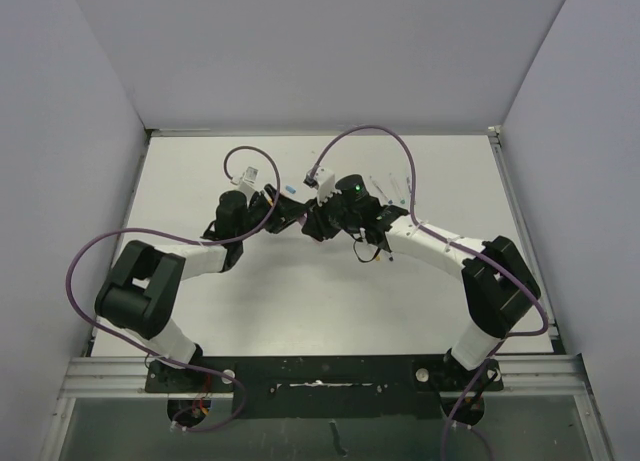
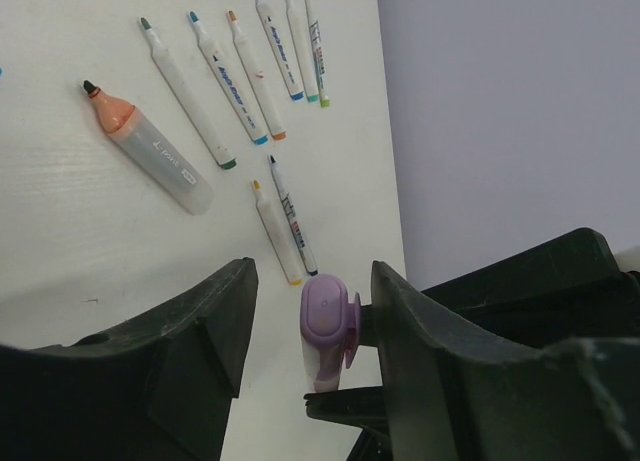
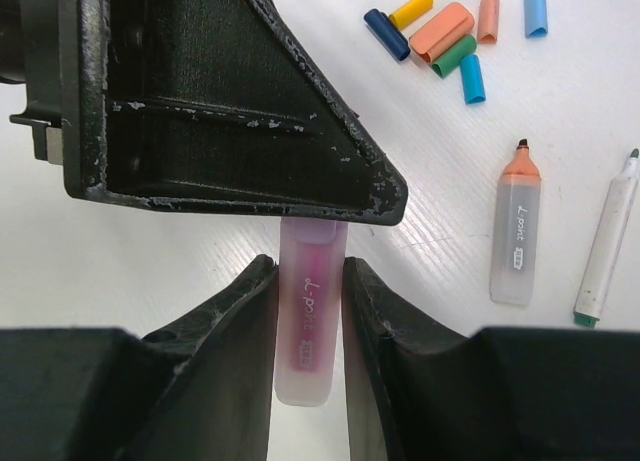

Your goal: Open the pen caps

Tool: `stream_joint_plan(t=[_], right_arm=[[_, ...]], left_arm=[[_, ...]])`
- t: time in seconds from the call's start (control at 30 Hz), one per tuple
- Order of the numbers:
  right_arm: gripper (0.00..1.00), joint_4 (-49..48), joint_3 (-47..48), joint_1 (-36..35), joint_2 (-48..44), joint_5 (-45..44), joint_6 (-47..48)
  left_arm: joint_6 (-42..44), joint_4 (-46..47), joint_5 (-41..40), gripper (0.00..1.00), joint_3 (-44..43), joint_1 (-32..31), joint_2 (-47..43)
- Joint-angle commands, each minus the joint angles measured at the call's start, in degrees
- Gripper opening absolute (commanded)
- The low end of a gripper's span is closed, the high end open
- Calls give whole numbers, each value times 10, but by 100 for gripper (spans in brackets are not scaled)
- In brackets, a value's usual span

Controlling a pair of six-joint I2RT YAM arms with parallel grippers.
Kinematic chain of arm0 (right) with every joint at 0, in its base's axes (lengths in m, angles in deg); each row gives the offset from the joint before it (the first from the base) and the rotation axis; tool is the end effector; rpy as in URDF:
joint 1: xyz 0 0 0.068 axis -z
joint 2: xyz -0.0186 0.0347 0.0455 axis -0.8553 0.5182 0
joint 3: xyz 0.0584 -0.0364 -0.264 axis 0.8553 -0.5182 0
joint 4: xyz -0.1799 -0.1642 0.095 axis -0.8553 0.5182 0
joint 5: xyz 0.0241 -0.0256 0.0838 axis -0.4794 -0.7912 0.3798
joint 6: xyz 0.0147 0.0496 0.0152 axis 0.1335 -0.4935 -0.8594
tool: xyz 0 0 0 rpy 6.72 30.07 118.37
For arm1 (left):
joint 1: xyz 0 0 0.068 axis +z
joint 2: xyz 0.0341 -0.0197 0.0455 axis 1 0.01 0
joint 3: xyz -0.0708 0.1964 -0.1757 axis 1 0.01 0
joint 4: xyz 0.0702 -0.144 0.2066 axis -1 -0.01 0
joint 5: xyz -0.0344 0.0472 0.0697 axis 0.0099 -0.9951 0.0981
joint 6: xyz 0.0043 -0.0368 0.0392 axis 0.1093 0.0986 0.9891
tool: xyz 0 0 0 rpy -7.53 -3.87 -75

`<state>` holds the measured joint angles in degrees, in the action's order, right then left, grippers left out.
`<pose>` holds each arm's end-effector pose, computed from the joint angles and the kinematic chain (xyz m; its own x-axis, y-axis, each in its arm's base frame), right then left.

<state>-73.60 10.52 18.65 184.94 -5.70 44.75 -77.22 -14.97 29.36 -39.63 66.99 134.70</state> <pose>0.2811 0.2498 0.2455 -0.5334 -0.2598 -0.8049 -0.7239 0.6325 0.2756 0.2999 -0.1390 0.1882 -0.7289 -0.5841 -0.3571 0.1169 0.4078 -0.9056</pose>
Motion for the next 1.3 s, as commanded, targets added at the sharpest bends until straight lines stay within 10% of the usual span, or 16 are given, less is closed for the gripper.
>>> stream_joint_plan(t=[0.0, 0.27, 0.4, 0.63, 0.8, 1.03, 1.27], right_arm=[[0, -36, 26, 2, -6, 15, -11], [0, -40, 26, 5, -1, 12, -15], [0, -41, 26, 7, 1, 10, -15], [45, -32, 35, 7, 15, 14, -13], [49, -29, 39, 6, 26, 20, -13], [39, -29, 38, 6, 29, 20, -12], [1, -25, 36, 7, 28, 19, -12]], left_arm=[[-6, 58, 12, 46, -3, -4, 13], [-7, 66, 19, 27, -4, -6, 15], [-9, 71, 23, 3, -4, -6, 17], [-17, 80, 24, 0, -7, -9, 16], [-17, 76, 22, 0, -14, -9, 10], [-16, 73, 19, 0, -18, -9, 6], [-13, 70, 11, 0, -16, -4, -2]])
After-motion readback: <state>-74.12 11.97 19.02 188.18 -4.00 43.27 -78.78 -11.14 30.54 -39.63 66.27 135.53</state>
